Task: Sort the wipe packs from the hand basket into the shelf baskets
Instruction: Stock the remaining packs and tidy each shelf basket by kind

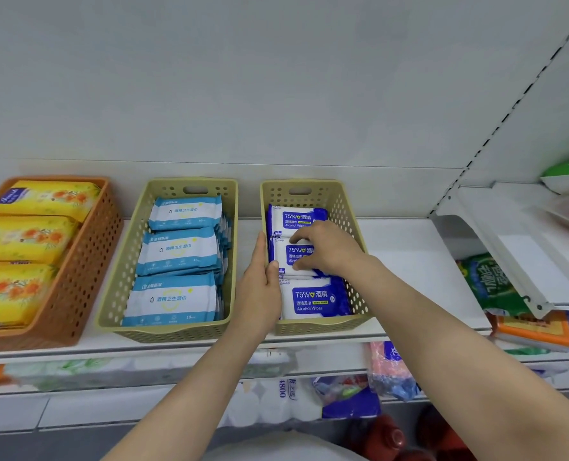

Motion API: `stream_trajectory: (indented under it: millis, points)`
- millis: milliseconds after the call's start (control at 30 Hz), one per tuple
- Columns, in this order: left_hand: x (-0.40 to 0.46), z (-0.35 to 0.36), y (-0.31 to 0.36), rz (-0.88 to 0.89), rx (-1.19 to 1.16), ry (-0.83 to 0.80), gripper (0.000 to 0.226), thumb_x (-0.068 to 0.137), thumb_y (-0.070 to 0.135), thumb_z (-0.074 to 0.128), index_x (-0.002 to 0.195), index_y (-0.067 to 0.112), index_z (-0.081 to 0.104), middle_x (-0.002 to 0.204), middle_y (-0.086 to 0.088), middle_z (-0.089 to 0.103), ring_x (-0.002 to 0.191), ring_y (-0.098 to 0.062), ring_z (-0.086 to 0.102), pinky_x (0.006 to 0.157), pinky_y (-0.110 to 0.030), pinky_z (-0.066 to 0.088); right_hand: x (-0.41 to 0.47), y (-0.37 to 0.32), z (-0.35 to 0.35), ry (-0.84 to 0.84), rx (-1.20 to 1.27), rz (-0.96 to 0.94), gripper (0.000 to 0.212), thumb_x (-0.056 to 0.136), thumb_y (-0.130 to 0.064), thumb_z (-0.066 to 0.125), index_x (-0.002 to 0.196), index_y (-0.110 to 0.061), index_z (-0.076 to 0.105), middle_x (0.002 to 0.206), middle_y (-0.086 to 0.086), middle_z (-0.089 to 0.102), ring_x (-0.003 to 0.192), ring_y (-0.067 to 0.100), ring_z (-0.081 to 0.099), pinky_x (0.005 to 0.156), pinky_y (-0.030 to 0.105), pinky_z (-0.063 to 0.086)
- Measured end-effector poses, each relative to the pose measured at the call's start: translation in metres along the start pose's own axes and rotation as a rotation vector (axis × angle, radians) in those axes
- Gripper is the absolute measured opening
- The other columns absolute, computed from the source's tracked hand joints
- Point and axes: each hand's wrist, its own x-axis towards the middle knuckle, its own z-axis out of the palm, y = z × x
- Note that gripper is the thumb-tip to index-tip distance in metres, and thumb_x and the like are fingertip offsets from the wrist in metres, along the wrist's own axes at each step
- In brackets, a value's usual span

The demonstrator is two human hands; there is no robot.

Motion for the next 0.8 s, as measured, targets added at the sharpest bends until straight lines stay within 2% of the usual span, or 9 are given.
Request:
stream_trajectory:
  millis: [133, 267, 433, 567, 667, 800]
  points:
    - [0.0, 0.0, -0.001, 0.005, 0.019, -0.001, 0.055, 0.105, 0.025, 0.037, 0.151, 0.043, 0.014, 0.098, 0.022, 0.053, 0.077, 0.011, 0.063, 0.049, -0.01, 0.048, -0.004, 0.002, 0.0, 0.016, 0.025, -0.002, 0.063, 0.075, -0.046, 0.079, 0.133, -0.034, 0.055, 0.134, 0.0, 0.053, 0.126, 0.021, 0.045, 0.097, 0.037, 0.044]
    - [0.0, 0.0, 0.0, -0.004, 0.015, -0.006, 0.055, 0.105, 0.024, 0.038, 0.151, 0.043, 0.014, 0.108, 0.011, 0.056, 0.081, -0.004, 0.066, 0.049, -0.01, 0.048, -0.016, 0.007, 0.001, -0.034, 0.013, -0.007, 0.074, 0.071, -0.053, 0.08, 0.138, -0.039, 0.05, 0.141, -0.002, 0.047, 0.131, 0.02, 0.038, 0.103, 0.039, 0.04]
    - [0.001, 0.0, -0.001, 0.005, 0.018, -0.011, 0.056, 0.105, 0.024, 0.036, 0.152, 0.042, 0.012, 0.12, 0.004, 0.056, 0.09, -0.01, 0.066, 0.05, -0.011, 0.049, -0.025, 0.008, 0.007, -0.141, -0.043, -0.002, 0.084, 0.071, -0.053, 0.08, 0.144, -0.04, 0.041, 0.151, -0.002, 0.036, 0.138, 0.021, 0.031, 0.111, 0.041, 0.034]
    - [0.002, 0.0, -0.002, -0.019, 0.035, -0.021, 0.058, 0.104, 0.028, 0.037, 0.152, 0.043, 0.008, 0.129, -0.002, 0.055, 0.1, -0.019, 0.066, 0.056, -0.017, 0.055, -0.023, 0.007, 0.008, -0.153, -0.022, 0.0, 0.084, 0.073, -0.049, 0.08, 0.146, -0.039, 0.04, 0.153, -0.001, 0.033, 0.14, 0.022, 0.029, 0.113, 0.04, 0.032]
    - [0.003, -0.001, -0.002, -0.007, 0.049, -0.019, 0.058, 0.105, 0.027, 0.037, 0.153, 0.042, 0.008, 0.129, -0.003, 0.055, 0.099, -0.018, 0.065, 0.059, -0.02, 0.056, -0.023, 0.007, 0.008, -0.169, -0.031, -0.005, 0.084, 0.074, -0.049, 0.08, 0.146, -0.04, 0.039, 0.155, 0.0, 0.031, 0.141, 0.022, 0.028, 0.114, 0.04, 0.029]
    - [0.002, -0.002, -0.001, 0.01, 0.057, -0.011, 0.057, 0.105, 0.025, 0.037, 0.153, 0.042, 0.009, 0.129, -0.001, 0.053, 0.101, -0.016, 0.064, 0.069, -0.031, 0.059, -0.022, 0.008, 0.007, -0.177, -0.029, -0.006, 0.084, 0.074, -0.049, 0.08, 0.146, -0.039, 0.039, 0.155, 0.001, 0.031, 0.141, 0.022, 0.028, 0.113, 0.039, 0.029]
